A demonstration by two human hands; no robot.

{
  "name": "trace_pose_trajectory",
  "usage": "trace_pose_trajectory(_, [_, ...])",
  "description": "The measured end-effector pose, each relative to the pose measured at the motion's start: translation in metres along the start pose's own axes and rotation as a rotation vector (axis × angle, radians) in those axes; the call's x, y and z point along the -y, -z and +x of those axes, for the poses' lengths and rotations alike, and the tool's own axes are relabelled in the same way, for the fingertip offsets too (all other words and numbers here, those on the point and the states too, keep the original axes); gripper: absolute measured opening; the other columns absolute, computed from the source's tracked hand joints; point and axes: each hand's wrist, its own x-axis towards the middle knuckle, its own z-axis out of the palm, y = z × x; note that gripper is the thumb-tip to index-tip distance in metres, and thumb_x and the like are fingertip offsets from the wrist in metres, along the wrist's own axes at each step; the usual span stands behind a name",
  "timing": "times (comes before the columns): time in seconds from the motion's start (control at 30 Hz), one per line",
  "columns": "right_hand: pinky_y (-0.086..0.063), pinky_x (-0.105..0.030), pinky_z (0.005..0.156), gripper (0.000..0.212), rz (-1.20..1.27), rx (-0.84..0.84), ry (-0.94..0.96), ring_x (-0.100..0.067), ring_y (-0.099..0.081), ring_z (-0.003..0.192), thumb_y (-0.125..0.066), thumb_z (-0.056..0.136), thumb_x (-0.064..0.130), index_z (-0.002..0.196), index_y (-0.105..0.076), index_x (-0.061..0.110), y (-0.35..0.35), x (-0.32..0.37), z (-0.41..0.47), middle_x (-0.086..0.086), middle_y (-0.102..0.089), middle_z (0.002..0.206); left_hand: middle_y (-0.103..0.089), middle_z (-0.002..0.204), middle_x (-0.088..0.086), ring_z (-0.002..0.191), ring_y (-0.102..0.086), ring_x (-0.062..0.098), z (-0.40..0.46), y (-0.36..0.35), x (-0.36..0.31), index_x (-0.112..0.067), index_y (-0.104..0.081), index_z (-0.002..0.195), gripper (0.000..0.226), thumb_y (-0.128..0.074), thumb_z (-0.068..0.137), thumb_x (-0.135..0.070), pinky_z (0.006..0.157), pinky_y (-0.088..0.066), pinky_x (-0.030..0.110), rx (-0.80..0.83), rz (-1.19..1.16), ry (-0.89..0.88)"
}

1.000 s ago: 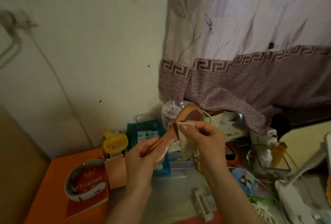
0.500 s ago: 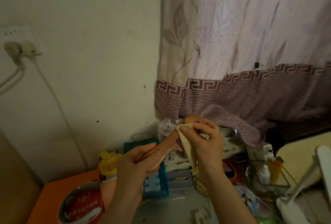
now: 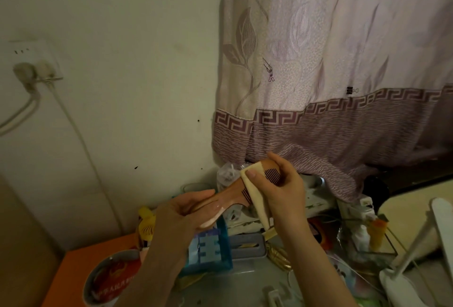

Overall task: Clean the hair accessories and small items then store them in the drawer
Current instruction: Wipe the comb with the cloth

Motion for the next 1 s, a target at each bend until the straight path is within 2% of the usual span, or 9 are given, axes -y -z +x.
trace_pose_trajectory(0.1, [-0.058,-0.041,0.077,0.040,0.030,-0.003,-0.002,-0.022,-0.066,0.093,-0.083,0.064,0.028,0.100,-0.066,0.028,0.004,0.006,0.001,-0.001,-0.067,0.101,-0.072,0.067,-0.003,0.060,-0.069,0.010,-0.001,0.005,-0.002,-0.006,-0.067,0.092,0.026,-0.060,0.078,0.014,0.044,-0.050,0.017,0.018,0.003,0.007])
trace_pose_trajectory(0.23, [-0.059,-0.039,0.070,0.034,0.119,0.040,-0.040,-0.026,-0.070,0.081,-0.077,0.061,0.032,0.091,-0.069,0.018,0.009,0.010,0.001,-0.009,-0.072,0.089,-0.073,0.069,-0.005,0.060,-0.068,0.007,-0.001,0.010,-0.004,-0.008,-0.068,0.093,0.024,-0.062,0.077,0.010,0.048,-0.051,0.014,0.012,0.057,-0.032])
trace_pose_trajectory(0.3, [-0.059,-0.040,0.070,0.026,0.103,0.053,-0.037,-0.028,-0.071,0.080,-0.075,0.072,0.027,0.093,-0.069,0.013,0.011,0.010,0.000,-0.009,-0.073,0.086,-0.073,0.070,-0.006,0.060,-0.068,0.007,0.000,0.013,-0.005,-0.010,-0.068,0.091,0.023,-0.064,0.076,0.008,0.048,-0.051,0.014,-0.002,0.066,-0.047])
trace_pose_trajectory(0.4, [-0.059,-0.036,0.062,0.013,0.046,0.052,-0.019,-0.026,-0.071,0.074,-0.066,0.085,0.023,0.091,-0.069,0.012,0.013,0.010,0.000,-0.008,-0.073,0.079,-0.074,0.077,-0.005,0.066,-0.070,0.010,0.003,0.018,-0.006,-0.013,-0.069,0.094,0.024,-0.067,0.074,0.001,0.052,-0.053,0.016,-0.022,0.079,-0.056])
trace_pose_trajectory(0.53, [-0.055,-0.045,0.066,0.022,0.020,0.021,-0.002,-0.032,-0.065,0.071,-0.059,0.091,0.026,0.082,-0.069,0.008,0.013,0.010,0.000,-0.022,-0.069,0.079,-0.073,0.078,-0.007,0.069,-0.070,0.011,0.005,0.022,-0.009,-0.014,-0.069,0.096,0.025,-0.067,0.074,-0.004,0.054,-0.054,0.016,-0.020,0.080,-0.056])
trace_pose_trajectory(0.67, [-0.049,-0.040,0.066,0.028,0.018,0.036,0.008,-0.030,-0.060,0.071,-0.060,0.090,0.027,0.084,-0.070,0.001,0.018,0.013,0.000,-0.028,-0.065,0.085,-0.073,0.077,-0.008,0.069,-0.070,0.012,0.004,0.023,-0.012,-0.019,-0.069,0.092,0.022,-0.066,0.078,-0.002,0.056,-0.054,0.016,-0.015,0.151,-0.125])
trace_pose_trajectory(0.83, [-0.055,-0.036,0.071,0.024,0.051,0.253,-0.019,-0.025,-0.066,0.078,-0.064,0.078,0.029,0.091,-0.075,0.011,0.031,0.030,0.007,-0.018,-0.072,0.087,-0.073,0.072,-0.005,0.063,-0.068,0.010,0.012,0.029,-0.026,-0.017,-0.070,0.089,0.018,-0.065,0.079,-0.002,0.052,-0.051,0.015,-0.002,0.184,-0.163])
trace_pose_trajectory(1.0, [-0.055,-0.026,0.065,0.028,-0.043,0.388,0.007,-0.023,-0.066,0.076,-0.065,0.076,0.025,0.094,-0.075,0.006,0.039,0.041,0.020,-0.018,-0.073,0.093,-0.073,0.076,0.000,0.067,-0.069,0.012,0.031,0.037,-0.051,-0.015,-0.072,0.087,0.016,-0.069,0.076,-0.003,0.055,-0.052,0.015,0.094,0.272,-0.149])
